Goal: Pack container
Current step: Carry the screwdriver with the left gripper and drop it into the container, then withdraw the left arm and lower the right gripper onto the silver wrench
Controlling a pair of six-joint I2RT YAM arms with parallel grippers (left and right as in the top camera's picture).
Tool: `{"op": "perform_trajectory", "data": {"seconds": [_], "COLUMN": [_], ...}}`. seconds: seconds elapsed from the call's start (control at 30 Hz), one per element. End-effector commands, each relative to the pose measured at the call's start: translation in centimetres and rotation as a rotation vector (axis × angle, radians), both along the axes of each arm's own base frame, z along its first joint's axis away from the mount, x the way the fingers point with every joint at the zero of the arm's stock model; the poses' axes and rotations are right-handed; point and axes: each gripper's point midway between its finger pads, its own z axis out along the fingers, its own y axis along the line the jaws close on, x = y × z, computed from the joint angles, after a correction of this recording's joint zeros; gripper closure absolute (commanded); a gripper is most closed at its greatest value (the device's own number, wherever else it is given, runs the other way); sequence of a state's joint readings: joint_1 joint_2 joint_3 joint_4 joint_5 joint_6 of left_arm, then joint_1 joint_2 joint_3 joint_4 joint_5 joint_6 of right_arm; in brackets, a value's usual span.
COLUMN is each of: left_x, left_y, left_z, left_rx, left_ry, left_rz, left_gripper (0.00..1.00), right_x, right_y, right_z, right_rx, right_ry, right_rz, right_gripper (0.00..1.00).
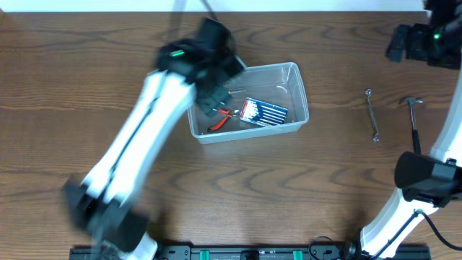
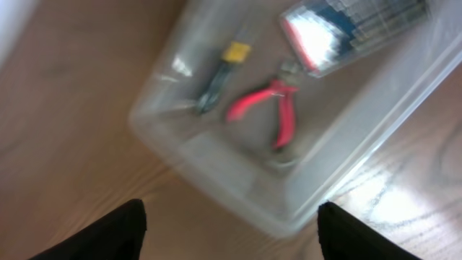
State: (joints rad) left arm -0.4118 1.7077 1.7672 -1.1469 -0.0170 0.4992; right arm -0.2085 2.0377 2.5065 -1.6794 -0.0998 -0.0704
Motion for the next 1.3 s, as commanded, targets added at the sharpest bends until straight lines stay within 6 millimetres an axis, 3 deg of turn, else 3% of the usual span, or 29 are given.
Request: {"op": "perform_trajectory", "data": {"seconds": [0.0,0.07,0.17,0.27,0.33,0.43,0.57,0.83,1.07,1.27], "left_x": [-0.6,-1.3,-2.3,-2.9,-2.9,-2.6,-2.2,-1.5,-1.4,-1.9], "left_y": [6.5,10.5,16.4,20.6,23.3,25.9,27.3,27.5,27.1,27.0], "left_z": [6.3,8.8,10.7,10.8,10.1,8.4,5.9,2.9,2.8,2.5], "left_rx": [-0.034,-0.083,-0.146,-0.194,-0.21,-0.233,-0.265,-0.285,-0.303,-0.286], "left_ry": [-0.175,-0.243,-0.302,-0.31,-0.309,-0.299,-0.258,-0.234,-0.222,-0.199], "left_rz": [0.291,0.445,0.679,0.843,0.945,1.022,1.061,1.098,1.084,1.071], "left_gripper": [0.2,0.18,0.18,0.17,0.17,0.17,0.17,0.17,0.17,0.17], "right_x": [-0.8,-2.1,-4.6,-6.5,-7.8,-10.0,-11.3,-8.6,-6.1,-5.0], "right_y": [4.2,5.4,5.5,5.4,4.9,2.9,1.3,-1.0,-1.6,-3.0], "right_z": [2.6,5.1,8.5,9.8,9.0,5.9,0.9,-8.9,-16.5,-23.0], "right_rx": [-0.031,-0.071,-0.119,-0.129,-0.151,-0.215,-0.182,-0.127,-0.121,-0.075], "right_ry": [-0.065,-0.126,-0.215,-0.243,-0.204,-0.07,0.089,0.207,0.345,0.447], "right_rz": [0.178,0.215,0.214,0.207,0.2,0.148,0.099,0.125,0.312,0.308], "right_gripper": [0.01,0.01,0.01,0.01,0.01,0.01,0.01,0.01,0.01,0.01]}}
